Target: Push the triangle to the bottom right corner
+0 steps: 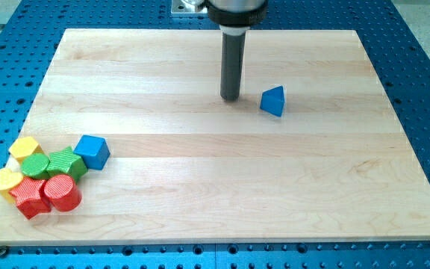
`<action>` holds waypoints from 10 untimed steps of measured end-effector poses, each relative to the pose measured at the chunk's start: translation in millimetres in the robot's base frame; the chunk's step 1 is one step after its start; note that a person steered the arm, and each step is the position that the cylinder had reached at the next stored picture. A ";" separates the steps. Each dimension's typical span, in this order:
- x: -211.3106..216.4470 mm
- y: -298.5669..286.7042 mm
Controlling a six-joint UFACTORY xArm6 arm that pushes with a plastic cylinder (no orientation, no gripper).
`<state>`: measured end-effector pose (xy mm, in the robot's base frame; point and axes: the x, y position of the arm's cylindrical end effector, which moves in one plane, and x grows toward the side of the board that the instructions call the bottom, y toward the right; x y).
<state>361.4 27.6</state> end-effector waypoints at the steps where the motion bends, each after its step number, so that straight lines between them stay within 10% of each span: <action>1: 26.9 60.7; 2: 116.1 124.3; 7: 65.6 98.3; 8: 72.9 171.3; 10: 207.5 175.1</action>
<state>568.9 202.7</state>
